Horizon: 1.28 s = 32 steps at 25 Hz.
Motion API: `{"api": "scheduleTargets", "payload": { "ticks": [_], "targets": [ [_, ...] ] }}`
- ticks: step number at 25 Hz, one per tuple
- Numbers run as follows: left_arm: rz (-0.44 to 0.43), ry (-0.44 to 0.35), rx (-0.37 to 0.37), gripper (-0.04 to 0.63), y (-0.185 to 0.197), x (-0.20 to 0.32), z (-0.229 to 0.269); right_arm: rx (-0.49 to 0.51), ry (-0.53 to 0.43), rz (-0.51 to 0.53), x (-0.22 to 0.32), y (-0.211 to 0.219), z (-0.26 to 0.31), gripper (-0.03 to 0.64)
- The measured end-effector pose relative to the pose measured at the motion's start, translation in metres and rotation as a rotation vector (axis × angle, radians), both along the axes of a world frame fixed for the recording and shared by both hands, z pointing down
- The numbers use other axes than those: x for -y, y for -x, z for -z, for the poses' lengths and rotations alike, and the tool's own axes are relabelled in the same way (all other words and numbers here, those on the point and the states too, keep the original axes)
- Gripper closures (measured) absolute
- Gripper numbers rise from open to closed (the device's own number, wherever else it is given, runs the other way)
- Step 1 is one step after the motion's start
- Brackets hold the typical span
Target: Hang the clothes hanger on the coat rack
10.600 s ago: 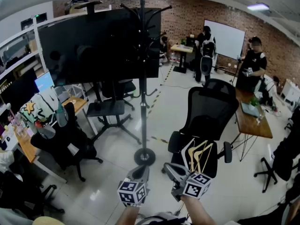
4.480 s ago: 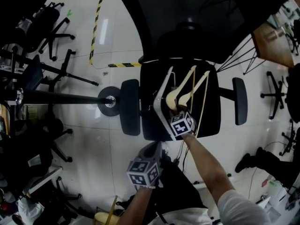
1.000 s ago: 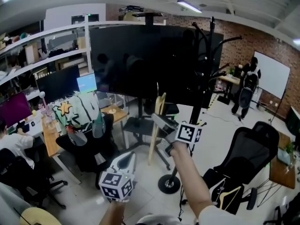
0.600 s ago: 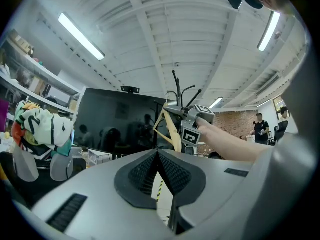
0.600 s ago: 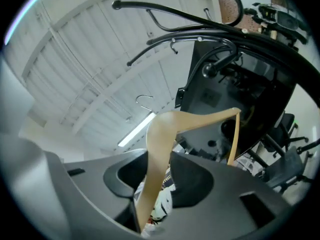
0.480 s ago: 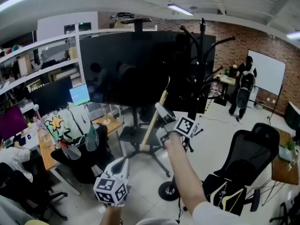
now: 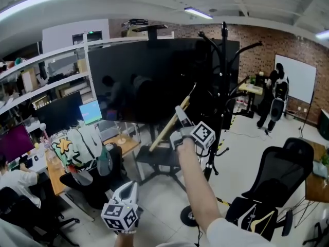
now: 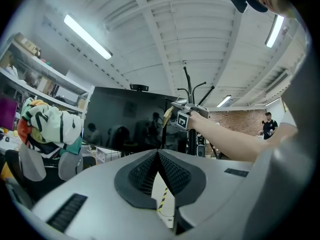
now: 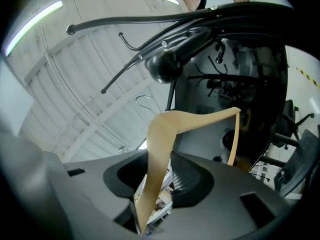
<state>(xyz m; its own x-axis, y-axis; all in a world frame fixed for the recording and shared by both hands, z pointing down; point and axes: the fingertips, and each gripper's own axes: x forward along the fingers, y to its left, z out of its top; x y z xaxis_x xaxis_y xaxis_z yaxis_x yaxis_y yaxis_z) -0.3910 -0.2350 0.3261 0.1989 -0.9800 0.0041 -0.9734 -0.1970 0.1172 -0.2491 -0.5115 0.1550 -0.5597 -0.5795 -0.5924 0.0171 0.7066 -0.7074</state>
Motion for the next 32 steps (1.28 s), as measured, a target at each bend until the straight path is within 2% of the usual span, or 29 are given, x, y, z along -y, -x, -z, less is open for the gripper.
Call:
{"api": "scheduleTargets", "payload": {
  "ticks": [5,12,19,25,32],
  "targets": [
    [0.027,0.008,0.002,0.604,0.015,0.005,-0.003,0.070,0.009,0.002,0.029,0.004,0.013,0.462],
    [0.065,0.023,-0.019,0.604,0.034,0.003,-0.012,0.122,0.040,-0.009,0.053,0.007,0.013,0.462],
    [0.067,0.036,-0.028,0.604,0.042,0.005,-0.017,0.150,0.091,-0.028,0.067,0.002,0.005,0.462],
    [0.043,0.044,-0.033,0.604,0.036,0.012,-0.021,0.165,0.090,-0.029,0.069,-0.010,-0.009,0.462],
    [-0.023,0.056,-0.016,0.604,0.006,0.033,-0.020,0.133,0.115,-0.082,0.068,-0.038,-0.026,0.462]
  ]
}}
